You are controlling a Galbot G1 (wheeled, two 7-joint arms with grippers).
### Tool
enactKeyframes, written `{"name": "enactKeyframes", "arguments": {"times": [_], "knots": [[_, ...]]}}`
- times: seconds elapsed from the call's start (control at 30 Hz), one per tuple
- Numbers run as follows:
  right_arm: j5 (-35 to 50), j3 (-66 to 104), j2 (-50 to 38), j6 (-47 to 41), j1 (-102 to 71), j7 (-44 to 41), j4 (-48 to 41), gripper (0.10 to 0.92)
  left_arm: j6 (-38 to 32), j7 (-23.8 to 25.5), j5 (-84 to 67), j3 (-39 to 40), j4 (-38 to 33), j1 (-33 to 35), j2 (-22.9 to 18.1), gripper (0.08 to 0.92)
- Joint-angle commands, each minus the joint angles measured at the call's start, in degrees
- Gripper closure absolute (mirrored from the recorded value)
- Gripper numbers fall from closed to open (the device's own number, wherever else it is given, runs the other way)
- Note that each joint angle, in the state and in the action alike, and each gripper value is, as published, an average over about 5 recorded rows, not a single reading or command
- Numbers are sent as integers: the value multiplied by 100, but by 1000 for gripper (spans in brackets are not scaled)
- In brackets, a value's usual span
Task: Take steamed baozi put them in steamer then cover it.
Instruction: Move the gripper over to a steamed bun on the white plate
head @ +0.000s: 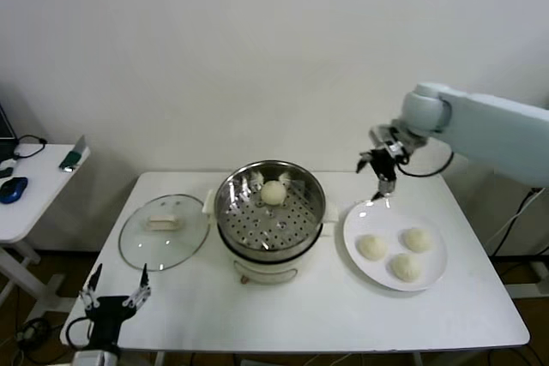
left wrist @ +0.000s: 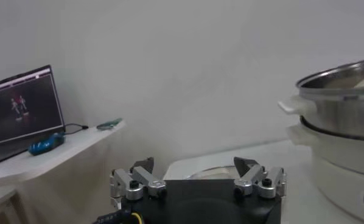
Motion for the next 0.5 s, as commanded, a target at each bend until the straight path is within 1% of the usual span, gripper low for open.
{"name": "enactKeyframes", "arguments": {"times": [0.03,0.33,0.5], "knots": [[-412,803,-667,-654,-1626,131,-101,203,23,-10,48,90,-9,-19,-34,177],[-764,1333,-68,-496,-2286,159,-799,203,32,-42,133,134,78,-90,-55,177],[-808,1551,231,-459,-2448,195,-1071,203,15,-46,132,139,134,-80,-69,177]]}}
